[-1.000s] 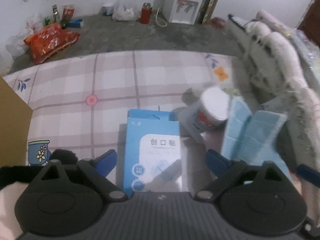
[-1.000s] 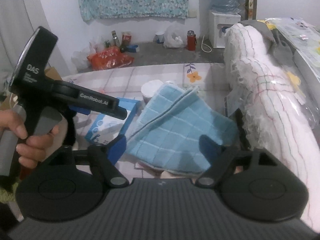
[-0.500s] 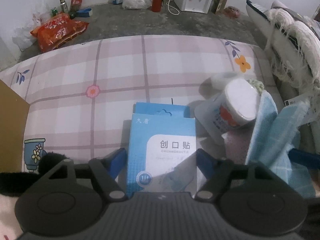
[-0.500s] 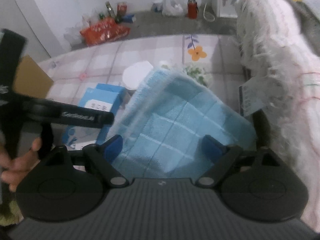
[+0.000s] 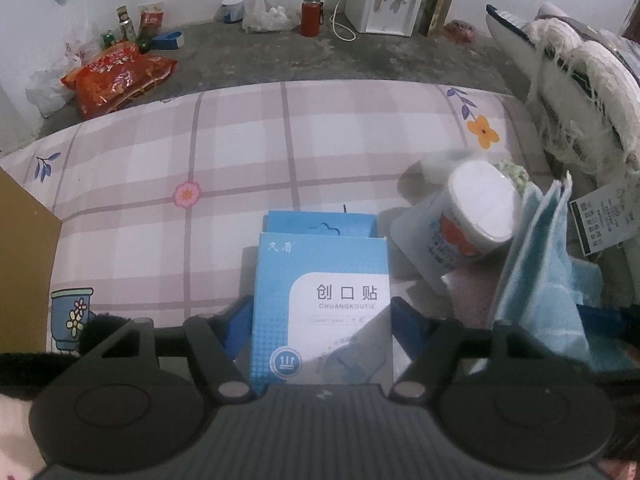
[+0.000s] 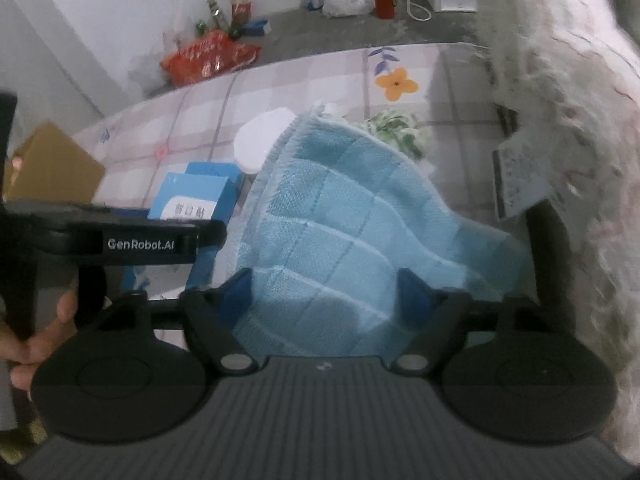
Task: Organize soft objects
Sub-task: 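Lift the bandage box with the left tool while the right tool lifts the towel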
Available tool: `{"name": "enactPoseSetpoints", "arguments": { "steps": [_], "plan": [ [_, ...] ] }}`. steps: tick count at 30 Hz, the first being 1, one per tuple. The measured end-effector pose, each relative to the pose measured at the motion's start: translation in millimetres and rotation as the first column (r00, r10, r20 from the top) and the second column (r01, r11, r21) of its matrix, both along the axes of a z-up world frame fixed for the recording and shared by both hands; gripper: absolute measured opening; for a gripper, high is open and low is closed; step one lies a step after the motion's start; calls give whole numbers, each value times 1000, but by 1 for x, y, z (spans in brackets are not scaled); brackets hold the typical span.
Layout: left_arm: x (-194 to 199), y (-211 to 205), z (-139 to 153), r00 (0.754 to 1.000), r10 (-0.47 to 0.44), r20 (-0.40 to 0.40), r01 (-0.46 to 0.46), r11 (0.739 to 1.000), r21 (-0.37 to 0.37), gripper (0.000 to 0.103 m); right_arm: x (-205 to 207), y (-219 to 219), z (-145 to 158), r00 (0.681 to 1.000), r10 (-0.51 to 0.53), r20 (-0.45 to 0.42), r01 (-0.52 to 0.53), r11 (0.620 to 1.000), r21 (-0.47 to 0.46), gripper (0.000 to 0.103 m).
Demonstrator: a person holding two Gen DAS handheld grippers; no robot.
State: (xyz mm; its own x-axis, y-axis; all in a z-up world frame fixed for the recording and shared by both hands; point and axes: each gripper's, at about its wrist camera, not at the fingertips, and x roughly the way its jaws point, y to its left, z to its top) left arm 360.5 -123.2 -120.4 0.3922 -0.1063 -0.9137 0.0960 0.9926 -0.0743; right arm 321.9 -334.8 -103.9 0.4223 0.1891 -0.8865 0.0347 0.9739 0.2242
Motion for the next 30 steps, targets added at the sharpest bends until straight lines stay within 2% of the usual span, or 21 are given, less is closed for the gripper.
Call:
{"name": "enactPoseSetpoints", "arguments": {
  "steps": [1,3,7,9,14,18,25,30],
  "plan": [
    [0,1,0,1000,1,-1,-1,1000,-4,72,-2,-6,1,1000,-23,3,23,999,26,64],
    [0,1,1,1000,4,-2,-4,1000,-5,72,-6,-18,3,998,-69,2,68,994,81,49],
    [0,-1,0,1000,9,4,-9,1000,3,72,-12,-27,1,995,-101,14,99,988,114,40],
    [-1,-1,1,1000,14,2,-14,1000,-6,72,-16,-27,7,993,-113,43,108,989,98,17],
    [-6,-2,8,1000,4,8,-4,999,-40,72,-31,-24,27,987,-111,115,104,992,66,14],
    [-16,-4,25,999,-9,32,11,998,-64,72,-47,-21,43,978,-114,177,106,993,57,13],
    [-39,2,63,995,-7,98,14,997,-70,72,-82,-5,86,942,-96,322,89,995,35,13],
    [-60,7,90,989,-8,145,19,997,-78,72,-104,5,112,918,-101,385,109,994,2,13]
  ]
}}
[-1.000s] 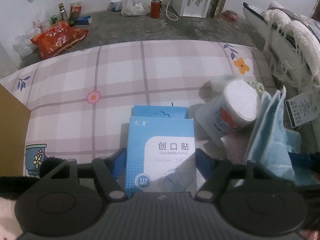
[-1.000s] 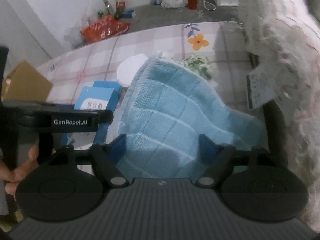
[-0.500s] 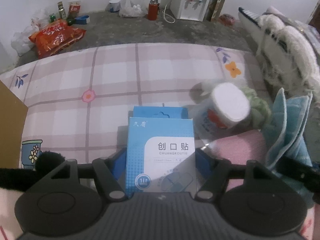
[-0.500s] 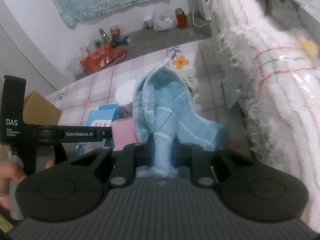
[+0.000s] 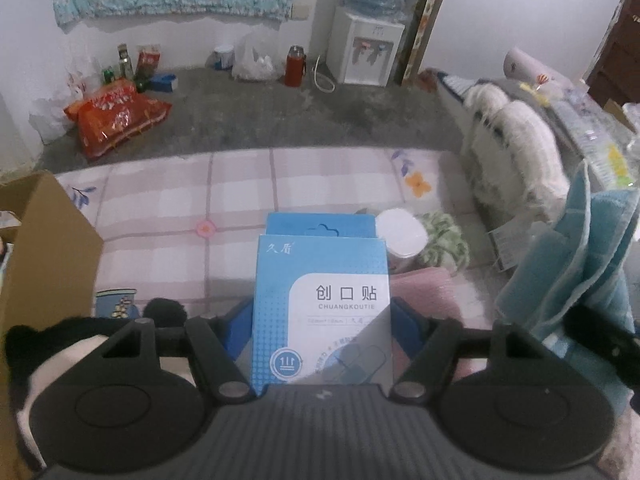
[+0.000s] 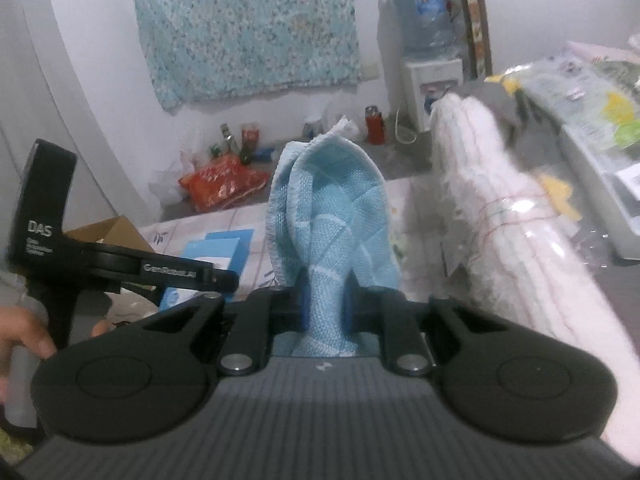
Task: Organize soft objects
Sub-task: 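Lift the bandage box with the left tool while the right tool lifts the towel, then carry the bandage box in the left tool while the right tool carries the towel to the box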
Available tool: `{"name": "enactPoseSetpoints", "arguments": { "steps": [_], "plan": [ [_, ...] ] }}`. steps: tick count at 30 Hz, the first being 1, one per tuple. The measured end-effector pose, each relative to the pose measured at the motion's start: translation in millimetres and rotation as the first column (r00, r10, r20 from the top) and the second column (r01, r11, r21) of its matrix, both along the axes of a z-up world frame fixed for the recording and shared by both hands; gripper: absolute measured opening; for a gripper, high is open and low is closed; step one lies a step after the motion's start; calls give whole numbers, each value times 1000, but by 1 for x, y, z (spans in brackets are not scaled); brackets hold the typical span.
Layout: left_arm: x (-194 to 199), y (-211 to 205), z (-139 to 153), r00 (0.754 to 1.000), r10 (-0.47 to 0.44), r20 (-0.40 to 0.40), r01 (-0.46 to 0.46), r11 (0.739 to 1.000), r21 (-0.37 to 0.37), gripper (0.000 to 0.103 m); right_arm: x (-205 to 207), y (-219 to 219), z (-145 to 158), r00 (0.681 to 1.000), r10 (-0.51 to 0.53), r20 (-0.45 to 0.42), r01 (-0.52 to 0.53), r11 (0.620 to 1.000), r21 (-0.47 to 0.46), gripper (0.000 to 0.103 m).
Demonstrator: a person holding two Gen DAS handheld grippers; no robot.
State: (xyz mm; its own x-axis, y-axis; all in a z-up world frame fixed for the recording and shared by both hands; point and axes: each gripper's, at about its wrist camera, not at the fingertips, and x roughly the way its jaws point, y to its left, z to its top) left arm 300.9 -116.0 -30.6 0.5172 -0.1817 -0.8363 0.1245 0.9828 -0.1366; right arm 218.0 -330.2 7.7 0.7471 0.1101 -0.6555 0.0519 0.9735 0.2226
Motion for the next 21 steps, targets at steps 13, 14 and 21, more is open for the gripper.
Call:
{"name": "enactPoseSetpoints", "arguments": {
  "steps": [13,14,21],
  "plan": [
    [-120,41,93,983,-31,183,52,992,-113,72,-103,43,65,983,19,185,-43,990,131,13],
    [-132,48,101,980,-30,198,55,991,-123,72,-112,49,71,979,27,200,-56,988,141,13],
    [-208,108,144,953,13,302,45,982,-184,72,-163,98,116,947,127,294,-183,968,172,13]
  ]
}}
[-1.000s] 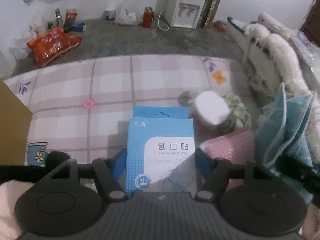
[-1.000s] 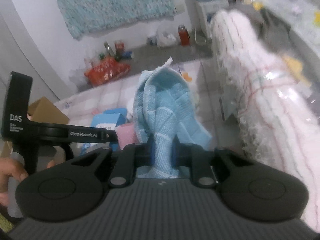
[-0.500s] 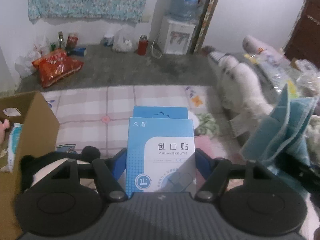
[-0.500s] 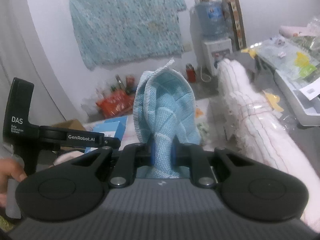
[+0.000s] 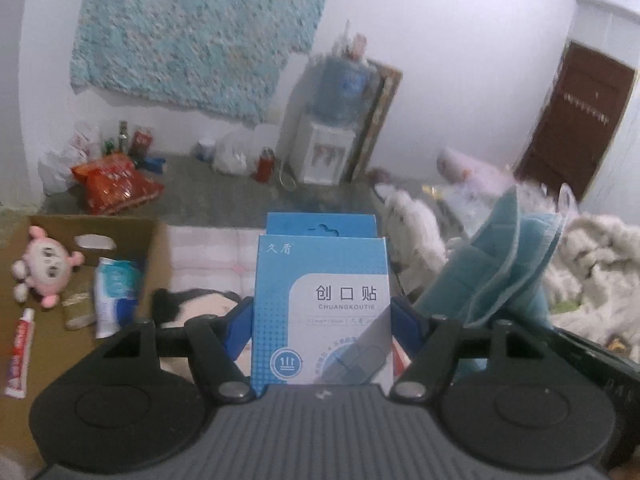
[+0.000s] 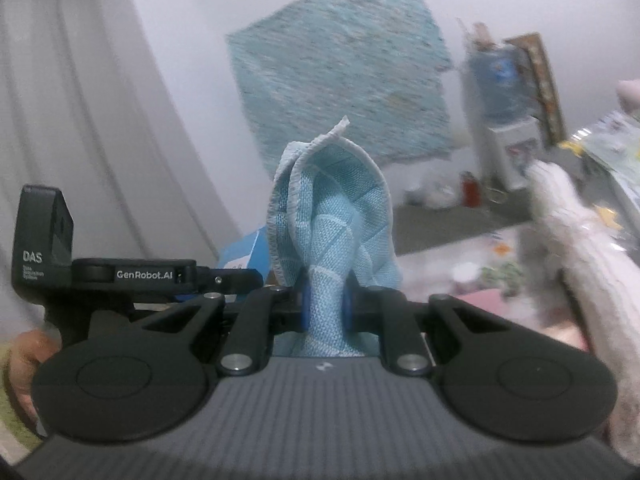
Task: Organize soft objects
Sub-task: 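Carry the bandage box in the left tool while the right tool carries the towel to the box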
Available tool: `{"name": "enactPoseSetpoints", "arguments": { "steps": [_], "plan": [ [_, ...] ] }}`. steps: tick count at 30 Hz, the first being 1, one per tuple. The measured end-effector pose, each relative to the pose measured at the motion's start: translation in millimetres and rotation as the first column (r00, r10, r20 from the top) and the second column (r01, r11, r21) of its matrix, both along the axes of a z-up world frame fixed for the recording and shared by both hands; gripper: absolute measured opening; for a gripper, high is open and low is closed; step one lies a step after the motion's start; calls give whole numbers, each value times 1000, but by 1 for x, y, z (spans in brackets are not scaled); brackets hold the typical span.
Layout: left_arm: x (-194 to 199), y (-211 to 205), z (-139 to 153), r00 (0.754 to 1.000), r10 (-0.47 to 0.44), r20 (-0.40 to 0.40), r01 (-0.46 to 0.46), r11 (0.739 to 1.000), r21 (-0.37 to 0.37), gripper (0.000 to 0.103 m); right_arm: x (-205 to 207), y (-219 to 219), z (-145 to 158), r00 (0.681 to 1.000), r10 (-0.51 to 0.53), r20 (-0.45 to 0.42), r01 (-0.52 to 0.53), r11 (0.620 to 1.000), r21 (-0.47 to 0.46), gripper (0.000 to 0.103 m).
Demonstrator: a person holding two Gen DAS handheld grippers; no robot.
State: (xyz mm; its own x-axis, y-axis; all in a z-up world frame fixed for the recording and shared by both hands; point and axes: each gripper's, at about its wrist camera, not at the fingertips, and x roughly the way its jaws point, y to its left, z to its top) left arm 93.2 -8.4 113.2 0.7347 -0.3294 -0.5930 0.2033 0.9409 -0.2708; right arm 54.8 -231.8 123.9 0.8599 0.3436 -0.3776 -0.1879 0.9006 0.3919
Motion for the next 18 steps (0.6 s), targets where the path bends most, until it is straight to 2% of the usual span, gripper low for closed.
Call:
{"name": "enactPoseSetpoints", "arguments": {
  "steps": [5,10,14,18],
  "plan": [
    [-41,60,31,993,94,73,-91,995,-39,72,-12,41,35,991,119,62,-122,991,49,13],
    [-57,119,50,971,215,106,-211,976,-50,72,10,91,50,966,249,73,-256,960,111,13],
    [-49,156,46,954,281,100,-279,960,-40,72,45,134,48,938,344,35,-345,923,171,13],
    [-19,196,21,952,306,17,-305,951,-43,72,82,184,34,907,419,-35,-400,886,236,13]
  ]
}}
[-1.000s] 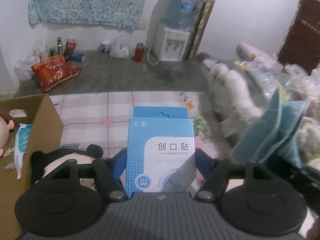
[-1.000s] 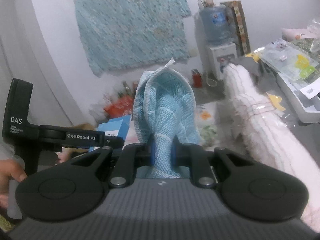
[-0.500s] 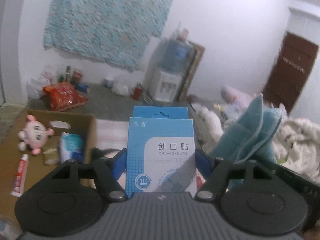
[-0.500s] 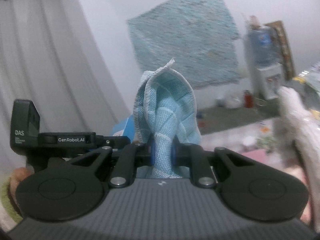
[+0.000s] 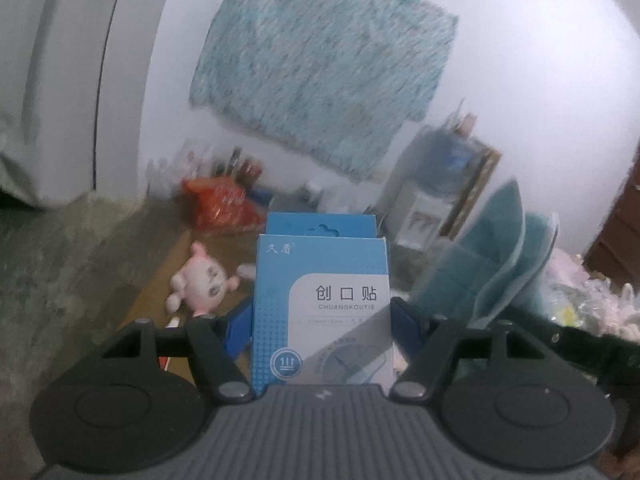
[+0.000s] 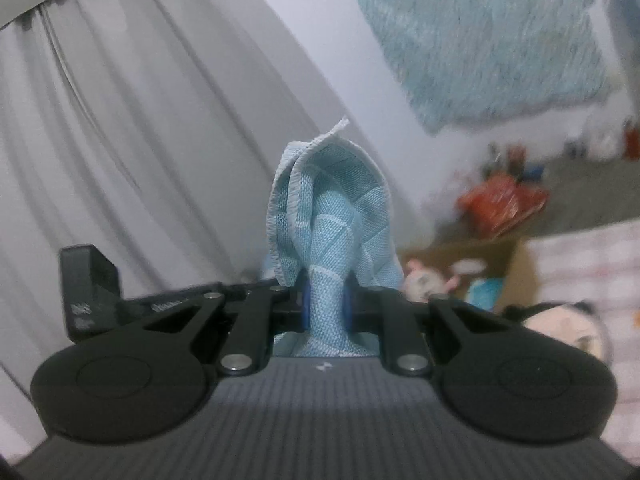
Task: Organize soft objects
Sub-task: 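Carry the bandage box in the left tool while the right tool carries the towel to the box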
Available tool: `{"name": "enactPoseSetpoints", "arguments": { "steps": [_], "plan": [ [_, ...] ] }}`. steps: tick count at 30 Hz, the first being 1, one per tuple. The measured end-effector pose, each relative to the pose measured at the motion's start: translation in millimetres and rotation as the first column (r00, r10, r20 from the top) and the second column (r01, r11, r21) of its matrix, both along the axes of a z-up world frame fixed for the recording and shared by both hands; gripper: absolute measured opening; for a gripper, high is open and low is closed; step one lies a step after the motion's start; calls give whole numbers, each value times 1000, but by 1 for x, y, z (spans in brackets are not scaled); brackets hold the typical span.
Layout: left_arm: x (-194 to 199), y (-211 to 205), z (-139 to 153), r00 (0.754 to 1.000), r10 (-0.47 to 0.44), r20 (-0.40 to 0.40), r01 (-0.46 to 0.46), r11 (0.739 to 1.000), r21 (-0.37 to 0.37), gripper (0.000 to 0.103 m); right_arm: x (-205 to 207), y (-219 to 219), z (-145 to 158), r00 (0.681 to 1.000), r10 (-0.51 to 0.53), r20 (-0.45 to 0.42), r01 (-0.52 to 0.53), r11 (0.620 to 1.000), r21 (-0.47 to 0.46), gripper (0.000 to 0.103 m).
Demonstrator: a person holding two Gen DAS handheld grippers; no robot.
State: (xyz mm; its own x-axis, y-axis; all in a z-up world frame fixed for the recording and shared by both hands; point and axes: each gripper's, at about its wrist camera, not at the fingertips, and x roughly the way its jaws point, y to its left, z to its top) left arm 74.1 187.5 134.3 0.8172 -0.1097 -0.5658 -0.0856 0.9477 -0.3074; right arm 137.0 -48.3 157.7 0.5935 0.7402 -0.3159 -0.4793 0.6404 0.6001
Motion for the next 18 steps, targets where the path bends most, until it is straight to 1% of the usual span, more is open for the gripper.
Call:
{"name": "enactPoseSetpoints", "arguments": {
  "steps": [3,6,9,12,16,18],
  "plan": [
    [34,25,-33,996,15,-91,-17,1000,-14,72,32,31,-20,997,29,-73,-29,1000,-5,13],
    [77,51,-74,979,18,-205,-29,998,-52,72,57,60,-37,993,23,-119,-28,999,-43,13],
    [111,71,-115,951,18,-307,-35,998,-50,72,92,76,-65,983,26,-183,-37,998,-59,13],
    [148,88,-156,908,11,-419,-39,998,-57,72,115,97,-92,969,37,-244,-59,995,-82,13],
    [163,98,-195,859,7,-512,-46,997,-62,72,143,122,-126,949,29,-313,-72,989,-127,13],
    [170,99,-208,842,5,-540,-43,997,-57,72,156,122,-142,941,23,-337,-77,986,-145,13]
  ]
}}
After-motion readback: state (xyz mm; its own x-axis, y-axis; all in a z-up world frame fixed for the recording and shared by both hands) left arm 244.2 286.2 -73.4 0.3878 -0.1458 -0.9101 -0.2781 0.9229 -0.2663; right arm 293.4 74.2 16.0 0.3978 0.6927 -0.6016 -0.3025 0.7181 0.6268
